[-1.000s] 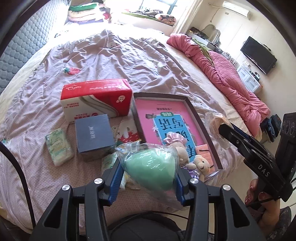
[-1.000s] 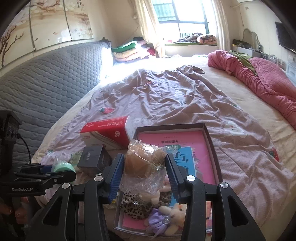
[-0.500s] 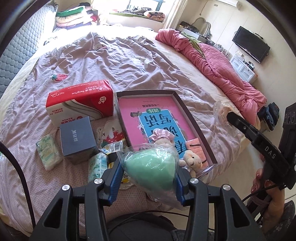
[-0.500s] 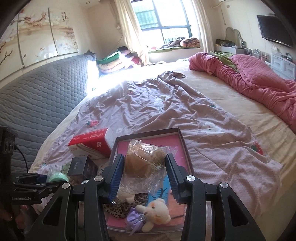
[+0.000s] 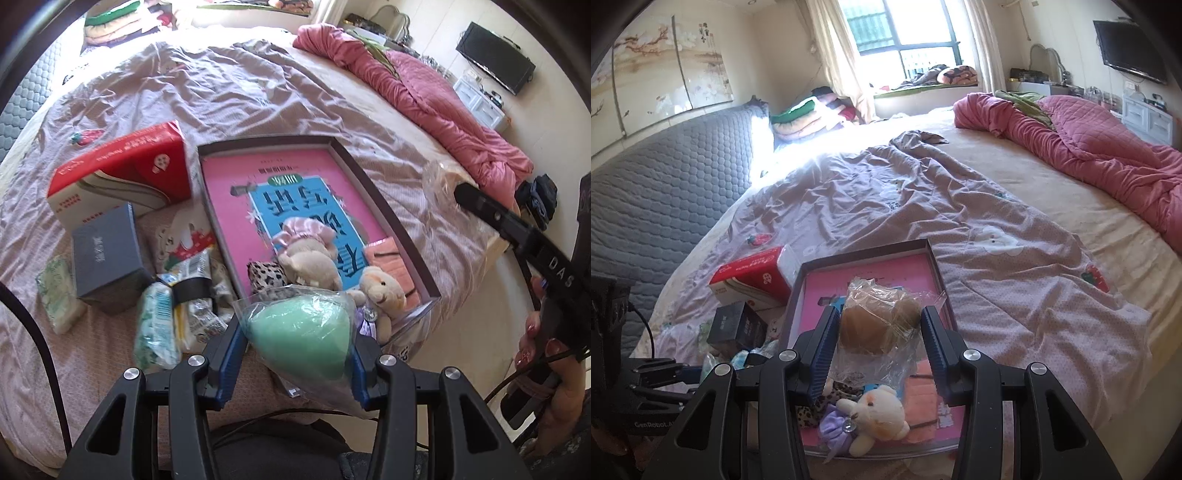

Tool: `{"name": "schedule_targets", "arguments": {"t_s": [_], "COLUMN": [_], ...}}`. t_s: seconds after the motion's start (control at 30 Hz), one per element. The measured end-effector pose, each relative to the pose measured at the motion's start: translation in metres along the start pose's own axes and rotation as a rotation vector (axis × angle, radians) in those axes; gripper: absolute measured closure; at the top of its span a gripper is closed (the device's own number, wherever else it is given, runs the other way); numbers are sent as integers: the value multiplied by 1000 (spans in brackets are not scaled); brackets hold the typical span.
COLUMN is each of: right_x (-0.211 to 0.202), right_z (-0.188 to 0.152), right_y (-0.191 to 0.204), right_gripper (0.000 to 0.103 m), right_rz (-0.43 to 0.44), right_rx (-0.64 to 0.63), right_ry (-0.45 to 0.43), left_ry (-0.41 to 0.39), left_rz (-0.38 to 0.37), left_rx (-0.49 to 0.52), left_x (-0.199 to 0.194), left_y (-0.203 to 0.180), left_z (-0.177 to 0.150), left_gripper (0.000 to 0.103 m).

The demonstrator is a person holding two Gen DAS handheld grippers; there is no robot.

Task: Organize soft objects
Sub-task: 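Lift both bagged items and carry them over the pink book tray, then lower the sponge and bun onto the tray and open both tools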

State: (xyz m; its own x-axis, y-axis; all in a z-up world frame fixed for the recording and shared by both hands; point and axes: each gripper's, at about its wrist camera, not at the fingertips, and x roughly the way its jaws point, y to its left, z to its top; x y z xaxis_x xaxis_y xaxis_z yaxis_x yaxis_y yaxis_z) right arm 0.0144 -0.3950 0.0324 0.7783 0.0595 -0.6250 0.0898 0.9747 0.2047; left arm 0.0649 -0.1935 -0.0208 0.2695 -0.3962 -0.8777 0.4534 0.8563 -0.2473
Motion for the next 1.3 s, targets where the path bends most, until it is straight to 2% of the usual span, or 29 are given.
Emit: {"name": "schedule_targets", "arguments": {"t_s": [0.27, 0.73, 0.83, 1.3], "right_x": [6, 15, 18, 21], "right_z": [-3, -12, -15, -54], "right_y": [-10, -34, -39, -38], "right_gripper": [56, 56, 56, 56], "right_rz": [-4, -62, -84, -79], "right_rx": [11, 50, 52, 11], "right_ry": [15, 44, 68, 178], "left_ry": [60, 113, 120, 125], "left_rz": [9, 14, 17, 10], "left_rx": [62, 83, 81, 68], "left_x": [29, 57, 61, 74], "left_y": [-16, -24, -23, -16], "left_z": [-6, -6, -7, -5], "left_gripper": [54, 54, 54, 54]}}
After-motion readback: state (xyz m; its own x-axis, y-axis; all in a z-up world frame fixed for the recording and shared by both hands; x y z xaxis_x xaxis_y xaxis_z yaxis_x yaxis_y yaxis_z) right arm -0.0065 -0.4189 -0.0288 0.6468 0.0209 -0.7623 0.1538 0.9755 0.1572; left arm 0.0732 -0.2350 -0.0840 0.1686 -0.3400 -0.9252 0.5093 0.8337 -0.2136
